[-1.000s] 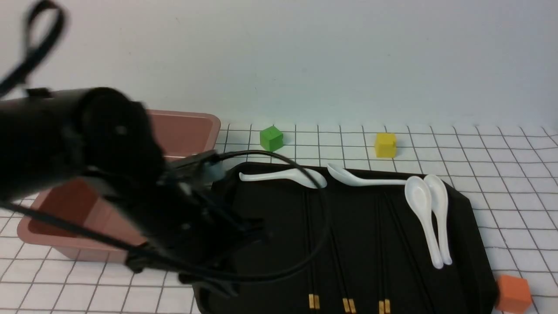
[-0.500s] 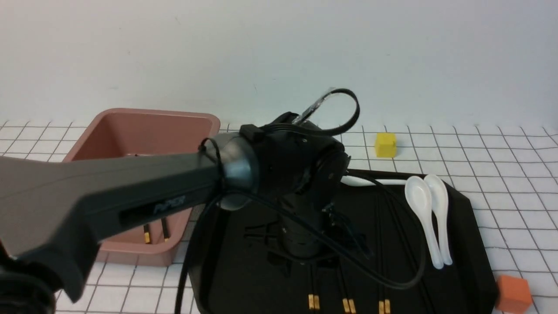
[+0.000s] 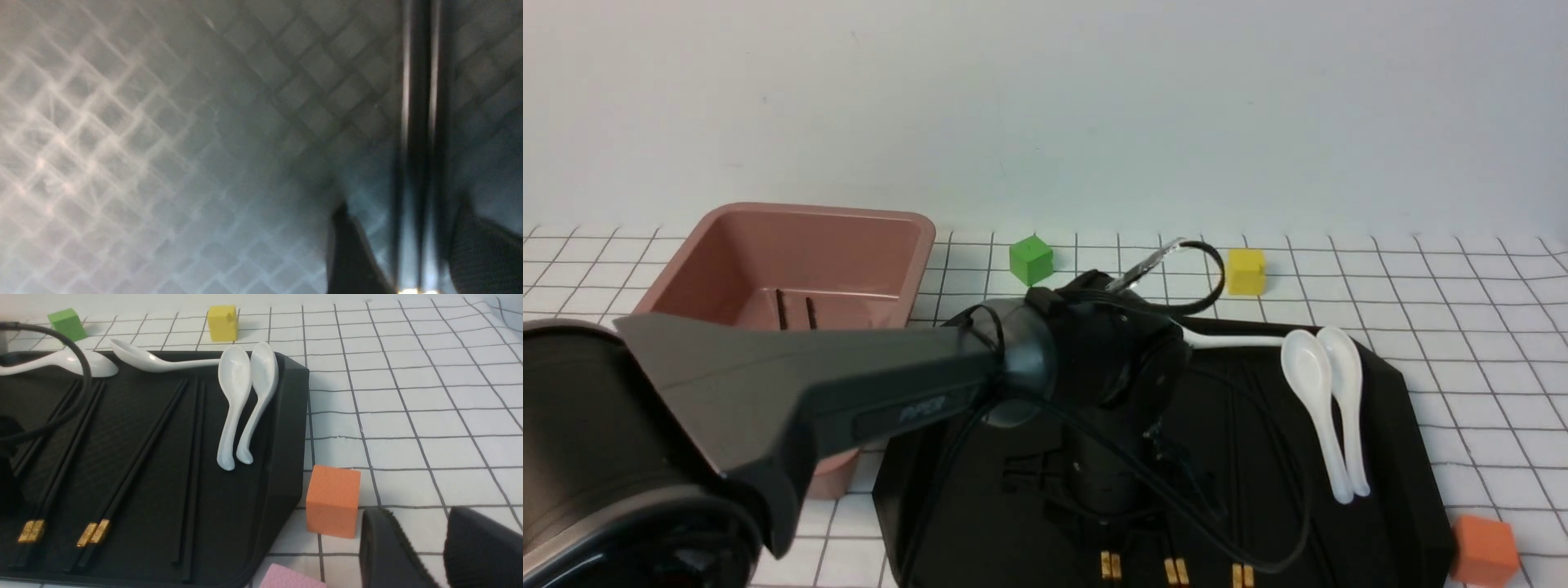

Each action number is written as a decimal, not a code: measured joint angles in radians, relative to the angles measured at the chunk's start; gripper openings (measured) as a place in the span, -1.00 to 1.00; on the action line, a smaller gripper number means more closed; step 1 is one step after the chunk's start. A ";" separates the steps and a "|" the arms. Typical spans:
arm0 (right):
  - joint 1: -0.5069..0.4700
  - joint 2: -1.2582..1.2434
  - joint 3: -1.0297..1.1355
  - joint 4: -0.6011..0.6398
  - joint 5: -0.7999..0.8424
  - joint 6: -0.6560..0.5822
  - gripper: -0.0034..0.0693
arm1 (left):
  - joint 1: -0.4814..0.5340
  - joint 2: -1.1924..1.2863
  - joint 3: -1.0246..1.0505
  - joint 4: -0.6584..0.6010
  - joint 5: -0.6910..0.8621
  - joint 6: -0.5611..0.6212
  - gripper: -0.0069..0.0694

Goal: On white black tablecloth take chopsticks from black tray and put them in box.

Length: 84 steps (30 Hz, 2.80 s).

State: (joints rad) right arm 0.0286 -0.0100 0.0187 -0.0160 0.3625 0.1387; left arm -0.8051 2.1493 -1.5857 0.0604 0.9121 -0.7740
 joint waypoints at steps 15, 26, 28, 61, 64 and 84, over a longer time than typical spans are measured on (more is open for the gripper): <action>0.000 0.000 0.000 0.000 0.000 0.000 -0.25 | 0.003 -0.179 -0.025 0.010 0.194 -0.035 -0.50; 0.000 0.000 0.000 -0.001 0.000 0.000 -0.25 | 0.328 -0.513 0.000 0.143 0.319 -0.011 -0.50; 0.000 0.000 0.000 -0.001 0.000 0.000 -0.25 | 0.384 -0.506 0.023 0.155 0.324 -0.007 -0.50; 0.000 0.000 0.000 -0.002 0.000 0.000 -0.25 | 0.515 -1.286 0.708 -0.001 -0.087 0.284 -0.85; 0.000 0.000 0.000 -0.002 0.000 0.000 -0.25 | 0.515 -1.584 0.984 -0.060 -0.317 0.324 -0.85; 0.000 0.000 0.000 -0.003 0.001 0.000 -0.25 | 0.515 -2.141 1.371 -0.013 -0.623 0.284 -0.85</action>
State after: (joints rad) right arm 0.0286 -0.0100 0.0187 -0.0186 0.3634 0.1387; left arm -0.2906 0.0086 -0.2146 0.0474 0.2892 -0.4901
